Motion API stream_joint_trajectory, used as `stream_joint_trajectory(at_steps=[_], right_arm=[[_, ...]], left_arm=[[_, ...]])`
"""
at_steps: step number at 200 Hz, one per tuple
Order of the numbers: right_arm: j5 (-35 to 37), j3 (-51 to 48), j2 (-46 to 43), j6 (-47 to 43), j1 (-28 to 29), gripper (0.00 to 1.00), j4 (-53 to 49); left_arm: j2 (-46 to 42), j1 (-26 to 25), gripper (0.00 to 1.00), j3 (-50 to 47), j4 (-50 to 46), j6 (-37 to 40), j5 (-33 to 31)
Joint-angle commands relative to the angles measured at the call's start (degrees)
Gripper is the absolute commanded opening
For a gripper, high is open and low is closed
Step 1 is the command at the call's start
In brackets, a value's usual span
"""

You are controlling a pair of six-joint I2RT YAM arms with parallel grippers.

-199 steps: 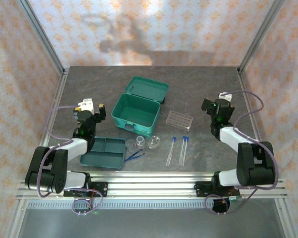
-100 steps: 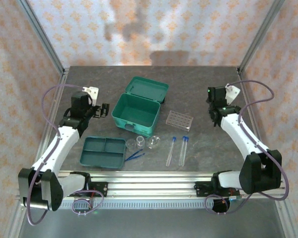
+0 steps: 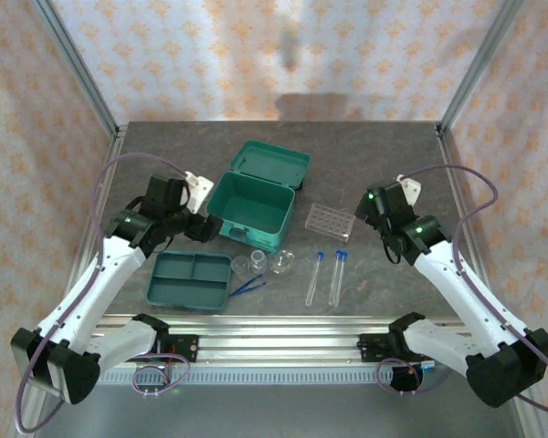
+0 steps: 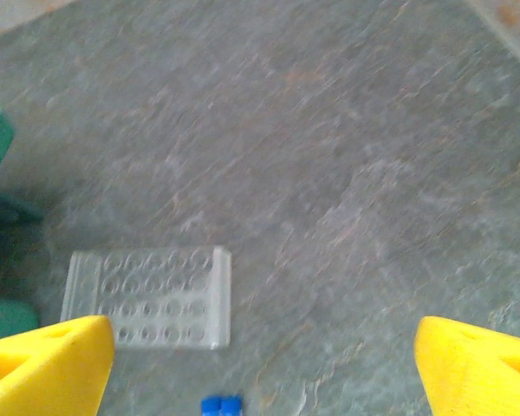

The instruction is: Organize the chemistry lab equipment

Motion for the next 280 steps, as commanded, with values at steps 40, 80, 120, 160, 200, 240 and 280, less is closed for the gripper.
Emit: stream_joint_trajectory(at_steps=[40, 80, 120, 160, 200, 240, 280], right_arm=[[-2.8, -3.1, -0.7, 6.9, 8.6, 0.82, -7.5], [-5.1, -4.7, 1.1, 9.7, 13.8, 0.73, -6.5], [-3.5, -3.5, 7.5, 13.3, 21.2, 0.67, -4.1], [-3.2, -1.0, 17.6, 16.6, 26.3, 0.59, -1.5], [-5.4, 1.1, 23.9, 18.6, 27.9, 0.5, 2.3], [-7.4, 1.8, 28.3, 21.6, 28.0, 0.44, 4.6], [-6.9, 1.6, 29.4, 23.9, 28.0, 0.43, 5.1]], left_arm=[[7.7, -11.1, 0.83, 8.5, -5.6, -0.5, -2.4], [12.4, -17.6, 0.82, 11.7, -5.7, -0.1, -4.7], [14.3, -18.5, 0.82, 12.2, -2.7, -0.9, -5.0], [15.0, -18.5, 0.84, 12.5, -0.3, -0.8, -9.0], [15.1, -18.4, 0.86, 12.2, 0.9, -0.1, -9.7], [15.9, -18.5, 0.86, 11.4, 2.2, -0.3, -9.6], [15.9, -18.4, 0.86, 11.2, 2.7, 0.1, -7.1]])
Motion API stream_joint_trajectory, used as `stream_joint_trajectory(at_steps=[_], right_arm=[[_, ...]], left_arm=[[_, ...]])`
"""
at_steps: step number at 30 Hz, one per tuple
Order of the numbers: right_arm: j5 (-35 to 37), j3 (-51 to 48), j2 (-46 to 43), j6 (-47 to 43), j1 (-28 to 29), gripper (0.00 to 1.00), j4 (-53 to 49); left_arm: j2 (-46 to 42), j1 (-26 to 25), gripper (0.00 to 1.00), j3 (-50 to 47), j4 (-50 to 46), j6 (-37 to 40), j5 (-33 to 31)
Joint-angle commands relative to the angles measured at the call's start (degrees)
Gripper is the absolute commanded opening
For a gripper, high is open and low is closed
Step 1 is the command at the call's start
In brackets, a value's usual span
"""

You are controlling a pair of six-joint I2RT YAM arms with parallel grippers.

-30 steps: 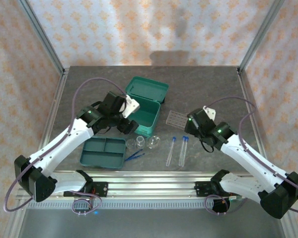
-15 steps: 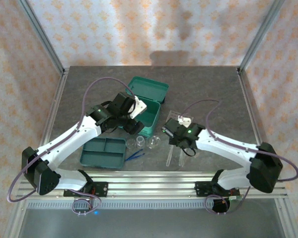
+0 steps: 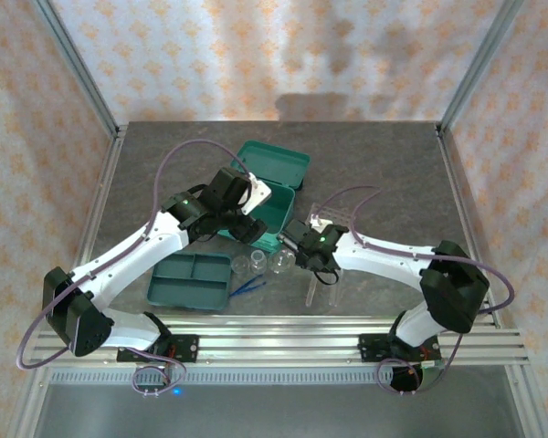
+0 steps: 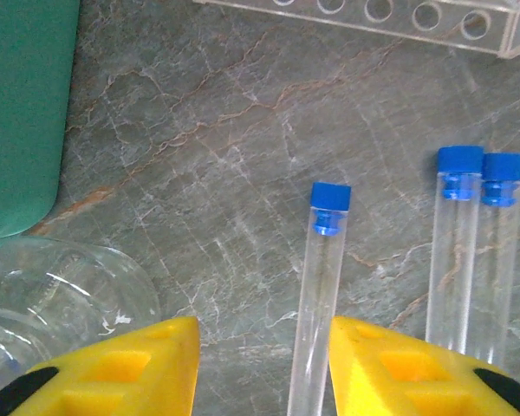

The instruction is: Organize the chemistry lab equipment

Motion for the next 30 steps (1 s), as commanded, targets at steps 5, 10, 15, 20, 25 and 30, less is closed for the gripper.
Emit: stream_joint_trajectory(at_steps=[5, 10, 15, 20, 25, 30], right_arm=[[1.2, 0.6, 1.3, 4.2, 0.3, 0.43, 0.6], [1.3, -0.8, 1.6, 5.8, 0.4, 0.43, 0.4], [2.0, -2.4, 0.8, 7.0, 0.3, 0.44, -0.2], [1.9, -3.0, 1.4, 7.2, 0.4, 0.44, -0.3], [0.8, -3.9, 2.7, 7.1, -0.3, 0.43, 1.4], [-0.4, -5.0, 3.2, 6.8, -1.4, 0.43, 3.2]], left_arm=[[0.8, -0.2, 0.87, 0.3, 2.6, 0.4, 1.9], [1.3, 0.0, 0.87, 0.3, 3.6, 0.1, 1.5], [1.3, 0.0, 0.87, 0.5, 3.9, -0.1, 1.5], [1.5, 0.1, 0.87, 0.5, 4.5, -0.2, 1.6], [1.8, 0.1, 0.87, 0.8, 4.7, -0.3, 1.9], [2.0, 0.1, 0.87, 0.9, 4.6, -0.3, 2.0]])
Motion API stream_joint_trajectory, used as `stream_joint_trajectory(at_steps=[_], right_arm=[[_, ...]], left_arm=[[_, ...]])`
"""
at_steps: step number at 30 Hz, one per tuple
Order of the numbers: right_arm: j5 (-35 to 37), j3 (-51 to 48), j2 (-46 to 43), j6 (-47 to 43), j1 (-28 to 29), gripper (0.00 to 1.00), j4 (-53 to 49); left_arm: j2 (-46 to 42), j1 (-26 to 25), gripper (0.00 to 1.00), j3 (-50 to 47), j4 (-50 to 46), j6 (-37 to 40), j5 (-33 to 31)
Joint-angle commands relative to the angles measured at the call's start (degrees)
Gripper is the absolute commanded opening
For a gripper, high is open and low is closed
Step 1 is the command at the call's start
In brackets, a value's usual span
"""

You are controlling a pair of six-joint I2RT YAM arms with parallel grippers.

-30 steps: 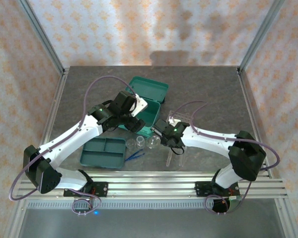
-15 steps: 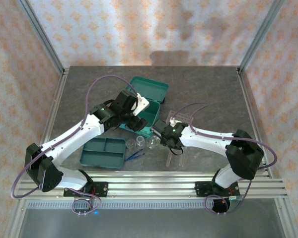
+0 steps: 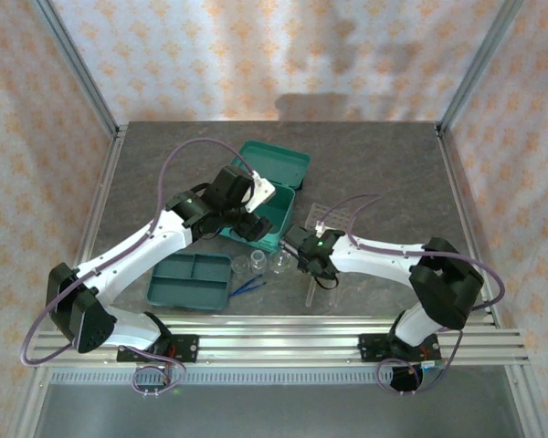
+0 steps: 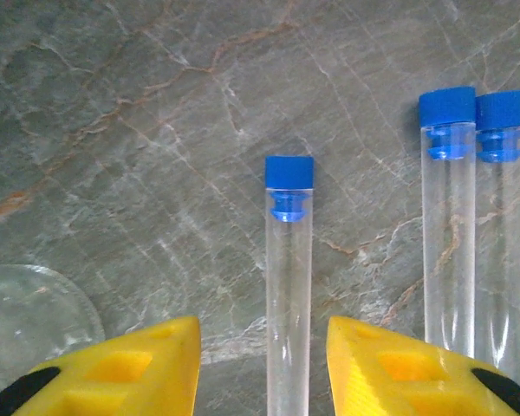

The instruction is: Organize the chemistry lab equipment

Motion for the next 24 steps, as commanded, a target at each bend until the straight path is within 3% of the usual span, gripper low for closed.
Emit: stream_joint_trajectory(at_steps=[1, 22, 24], right_arm=[[0.3, -1.2, 1.0, 0.7, -1.0, 0.42, 1.0], [-2.0, -1.7, 4.7, -1.9, -3.8, 0.34, 4.1], [-2.2, -2.0, 5.0, -2.1, -4.0, 0.29, 4.2]], left_arm=[[0.6, 0.1, 0.87, 0.9, 1.3, -0.3, 0.3], [1.7, 0.1, 0.87, 0.9, 1.2, -0.4, 2.4], [1.6, 0.1, 0.87, 1.0, 1.2, -0.4, 2.5]])
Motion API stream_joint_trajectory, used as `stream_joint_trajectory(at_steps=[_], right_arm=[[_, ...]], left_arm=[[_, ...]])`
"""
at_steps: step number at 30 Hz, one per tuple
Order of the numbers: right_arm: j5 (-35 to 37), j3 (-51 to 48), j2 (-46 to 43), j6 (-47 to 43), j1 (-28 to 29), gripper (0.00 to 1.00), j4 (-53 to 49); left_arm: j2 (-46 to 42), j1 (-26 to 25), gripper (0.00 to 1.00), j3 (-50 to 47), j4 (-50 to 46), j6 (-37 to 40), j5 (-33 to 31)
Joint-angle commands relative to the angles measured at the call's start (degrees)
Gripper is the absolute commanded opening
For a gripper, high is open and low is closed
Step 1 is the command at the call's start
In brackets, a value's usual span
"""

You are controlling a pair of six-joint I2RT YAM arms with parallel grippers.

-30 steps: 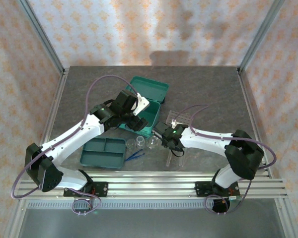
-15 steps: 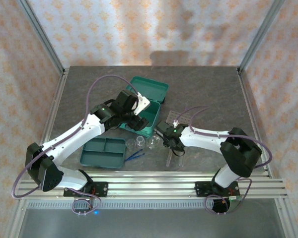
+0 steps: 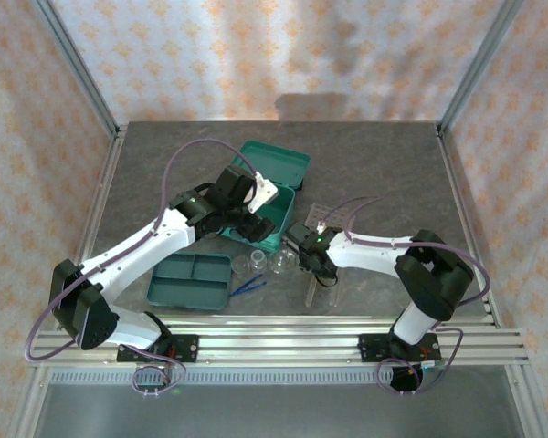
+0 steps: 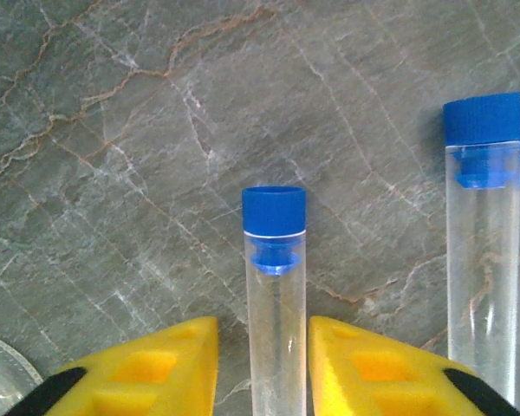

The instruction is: Organize the chemistry lab equipment

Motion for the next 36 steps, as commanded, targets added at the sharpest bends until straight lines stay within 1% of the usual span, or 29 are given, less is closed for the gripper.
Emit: stream_joint_trajectory(at_steps=[1, 2, 8, 10, 15, 19, 26, 31, 36], right_arm=[[0.7, -1.2, 1.0, -0.4, -0.7, 0.27, 0.5], [0.6, -1.5, 1.2, -0.5, -0.8, 0.24, 0.7], [0.2, -2.9, 1.7, -1.0, -1.2, 0.23, 1.9], [0.0, -3.3, 1.7, -1.0, -1.2, 0.18, 2.1], [0.7, -3.1, -0.1, -1.6, -1.2, 0.14, 2.1], [2.8, -1.9, -3.3, -3.0, -1.2, 0.14, -0.5], [8.4, -0.3, -13.6, -4.7, -2.0, 0.14, -5.6], [12.6, 1.9, -19.4, -5.6, -2.6, 0.14, -8.2], [16.8, 4.0, -23.7, -5.7, -3.7, 0.14, -7.8]], left_arm=[[0.4, 0.1, 0.87, 1.0, 0.5, -0.3, 0.5], [0.4, 0.1, 0.87, 0.9, 0.5, -0.4, 0.4], [0.3, 0.1, 0.88, 1.0, 0.8, -0.5, -0.7], [0.3, 0.1, 0.88, 0.9, 0.8, -0.5, -0.8], [0.5, 0.1, 0.88, 0.9, 0.9, -0.4, -0.3], [0.6, 0.1, 0.88, 1.2, 0.7, -0.1, -0.5], [0.9, 0.1, 0.89, 2.0, 0.8, -0.1, -1.2], [1.2, 0.3, 0.9, 3.6, 0.1, -0.5, 1.7], [1.8, 0.5, 0.9, 6.1, -1.6, -1.5, 7.3]])
